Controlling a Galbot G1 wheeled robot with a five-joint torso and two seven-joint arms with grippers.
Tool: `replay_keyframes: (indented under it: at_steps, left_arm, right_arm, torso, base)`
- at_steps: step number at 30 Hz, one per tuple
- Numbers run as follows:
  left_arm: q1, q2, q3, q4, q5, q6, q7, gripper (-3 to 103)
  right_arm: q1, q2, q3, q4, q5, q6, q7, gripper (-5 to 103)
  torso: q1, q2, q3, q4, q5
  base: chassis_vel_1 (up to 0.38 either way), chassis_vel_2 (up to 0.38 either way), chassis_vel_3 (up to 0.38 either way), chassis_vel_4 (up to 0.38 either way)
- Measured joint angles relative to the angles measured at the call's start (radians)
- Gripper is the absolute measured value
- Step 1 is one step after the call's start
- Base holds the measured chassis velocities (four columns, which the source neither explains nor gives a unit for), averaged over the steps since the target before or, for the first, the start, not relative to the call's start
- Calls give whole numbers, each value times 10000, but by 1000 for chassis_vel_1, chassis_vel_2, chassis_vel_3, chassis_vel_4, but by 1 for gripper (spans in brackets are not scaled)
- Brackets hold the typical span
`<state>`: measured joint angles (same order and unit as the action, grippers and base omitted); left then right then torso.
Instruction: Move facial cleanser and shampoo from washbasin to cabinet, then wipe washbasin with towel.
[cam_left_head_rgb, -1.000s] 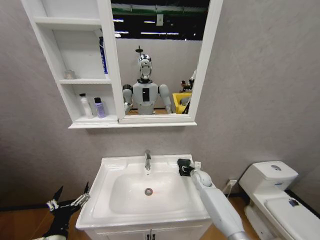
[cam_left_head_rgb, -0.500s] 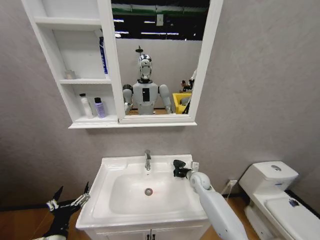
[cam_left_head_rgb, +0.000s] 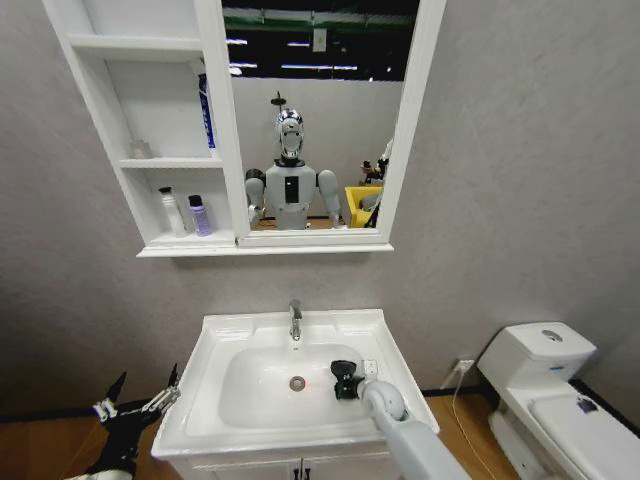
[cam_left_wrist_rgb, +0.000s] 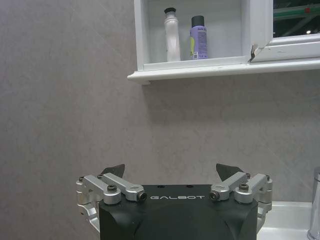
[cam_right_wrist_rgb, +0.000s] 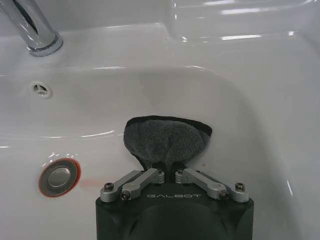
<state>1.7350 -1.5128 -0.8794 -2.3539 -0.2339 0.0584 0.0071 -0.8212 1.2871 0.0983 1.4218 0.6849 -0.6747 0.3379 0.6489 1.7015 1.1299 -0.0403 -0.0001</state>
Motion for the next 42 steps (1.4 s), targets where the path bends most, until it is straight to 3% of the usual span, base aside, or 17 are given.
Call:
replay_keyframes:
  at_steps: [7, 19, 35, 42]
  left_arm:
    - [0, 0, 0, 0, 0, 0, 0, 100]
    - [0, 0, 0, 0, 0, 0, 0, 100]
    - [0, 0, 0, 0, 0, 0, 0, 100]
    - [0, 0, 0, 0, 0, 0, 0, 100]
  right_arm:
    - [821, 263, -626, -615, 29, -581, 44, 4]
    - [1121, 194, -1794, -1188, -847, -635, -716, 4]
    - [1438, 1134, -1974, -2594, -1565, 446, -1467, 4]
    - [1571, 1889, -2026, -3323, -1863, 886, -1649, 4]
  torso:
    - [1, 0, 0, 1, -1]
    - [2, 0, 0, -2, 0]
    - [2, 1, -1, -3, -1]
    - [2, 0, -1, -1, -1]
  base:
    - [0, 0, 0, 0]
    - [0, 0, 0, 0]
    - [0, 0, 0, 0]
    - [0, 0, 0, 0]
